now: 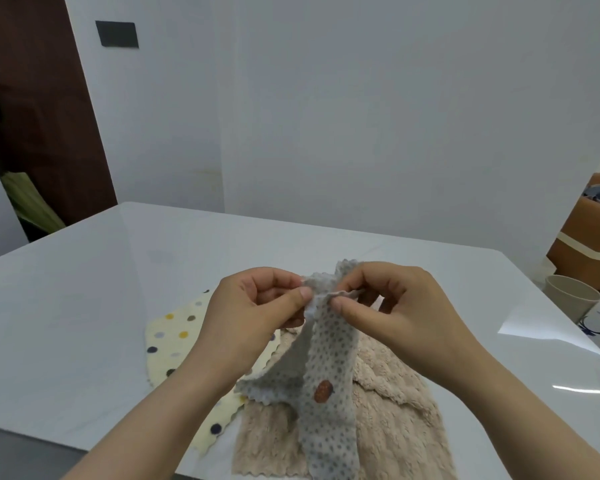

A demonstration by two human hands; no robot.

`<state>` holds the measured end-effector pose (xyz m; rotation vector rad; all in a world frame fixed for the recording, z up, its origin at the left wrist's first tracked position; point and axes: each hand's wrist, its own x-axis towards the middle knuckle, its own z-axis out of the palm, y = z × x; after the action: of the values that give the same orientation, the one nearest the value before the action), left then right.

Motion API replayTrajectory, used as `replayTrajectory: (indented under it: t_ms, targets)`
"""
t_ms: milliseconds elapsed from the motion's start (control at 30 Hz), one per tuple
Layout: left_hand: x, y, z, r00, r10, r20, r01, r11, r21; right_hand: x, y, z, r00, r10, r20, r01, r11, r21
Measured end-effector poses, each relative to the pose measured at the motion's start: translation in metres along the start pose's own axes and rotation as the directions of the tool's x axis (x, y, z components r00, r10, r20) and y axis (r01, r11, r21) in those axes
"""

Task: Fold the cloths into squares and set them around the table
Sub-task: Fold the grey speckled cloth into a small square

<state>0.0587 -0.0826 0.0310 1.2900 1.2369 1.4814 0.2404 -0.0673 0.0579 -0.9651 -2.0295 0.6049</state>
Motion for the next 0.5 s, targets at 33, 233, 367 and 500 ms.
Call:
replayTrajectory:
  t_ms: [33,233,367,500]
  targets:
    - [-0.0015,0.0009,0.0006,1.0,0.011,0.009,-0.011,1.0,-0.009,0.0008,0.0,0.001,1.0,-0.002,-0.003,0.002,1.0,0.003]
    - [-0.0073,0.0025,0.0027,0.998,0.036,0.044,-0.036,0.999,-0.008,0.0015,0.0025,0.0064,1.0,0.025,-0.015,-0.025,0.999,0.044]
    - [-0.0082,0.003,0.0015,0.998,0.038,0.056,-0.037,0.999,-0.02,0.0018,0.0004,0.009,0.999,0.029,-0.025,-0.028,0.998,0.052]
    - [-0.0096,0.0032,0.0006,0.997,0.052,0.061,-0.05,0.998,-0.025,0.0034,-0.0013,0.0101,0.998,0.043,-0.035,-0.04,0.997,0.064]
